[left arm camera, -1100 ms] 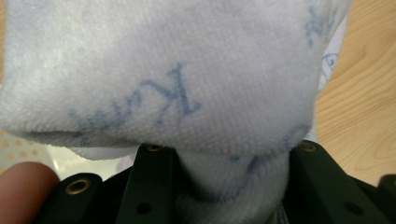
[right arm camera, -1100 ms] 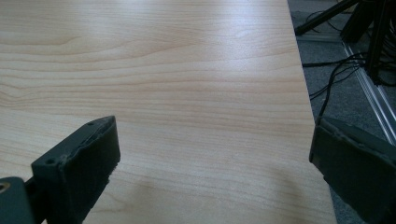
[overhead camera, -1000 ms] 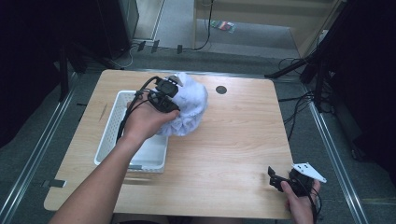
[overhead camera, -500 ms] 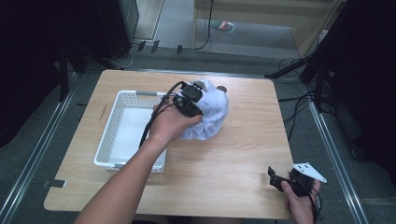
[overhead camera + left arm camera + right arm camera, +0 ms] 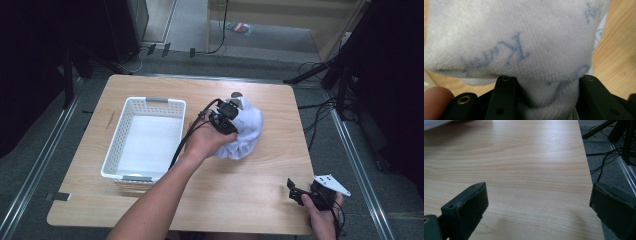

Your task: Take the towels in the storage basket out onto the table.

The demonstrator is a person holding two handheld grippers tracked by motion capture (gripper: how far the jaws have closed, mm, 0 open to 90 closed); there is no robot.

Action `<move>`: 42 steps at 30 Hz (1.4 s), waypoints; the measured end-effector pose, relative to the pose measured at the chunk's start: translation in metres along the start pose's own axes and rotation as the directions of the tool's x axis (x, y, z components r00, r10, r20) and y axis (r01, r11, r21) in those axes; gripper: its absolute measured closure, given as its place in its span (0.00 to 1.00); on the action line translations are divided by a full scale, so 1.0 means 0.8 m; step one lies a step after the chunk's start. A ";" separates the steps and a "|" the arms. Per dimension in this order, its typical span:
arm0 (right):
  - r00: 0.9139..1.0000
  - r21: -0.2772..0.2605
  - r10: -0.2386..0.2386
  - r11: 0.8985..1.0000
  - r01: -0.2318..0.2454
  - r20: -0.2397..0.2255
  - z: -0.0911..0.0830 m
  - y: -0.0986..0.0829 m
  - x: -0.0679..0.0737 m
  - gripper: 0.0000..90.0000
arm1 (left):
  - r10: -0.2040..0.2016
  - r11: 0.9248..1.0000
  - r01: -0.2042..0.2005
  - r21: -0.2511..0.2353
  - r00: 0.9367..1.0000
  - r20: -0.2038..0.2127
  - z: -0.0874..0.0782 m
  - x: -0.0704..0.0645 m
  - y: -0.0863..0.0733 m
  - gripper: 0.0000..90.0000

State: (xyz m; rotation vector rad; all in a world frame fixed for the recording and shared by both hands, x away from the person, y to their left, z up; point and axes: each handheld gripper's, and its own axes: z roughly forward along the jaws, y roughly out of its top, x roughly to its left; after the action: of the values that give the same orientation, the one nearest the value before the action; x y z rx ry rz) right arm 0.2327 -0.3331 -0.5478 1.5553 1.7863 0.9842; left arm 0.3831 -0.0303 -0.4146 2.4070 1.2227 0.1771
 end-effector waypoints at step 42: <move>1.000 0.005 -0.008 1.000 0.008 0.001 0.001 0.000 0.002 0.02 | -0.124 0.991 0.123 -0.042 0.992 -0.011 -0.024 0.063 -0.057 0.00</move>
State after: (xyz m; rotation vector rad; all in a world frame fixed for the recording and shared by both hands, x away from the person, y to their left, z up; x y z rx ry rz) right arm 0.2331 -0.3317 -0.5481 1.5499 1.7947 0.9760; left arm 0.3741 0.0396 -0.4210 2.2900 1.3563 0.1802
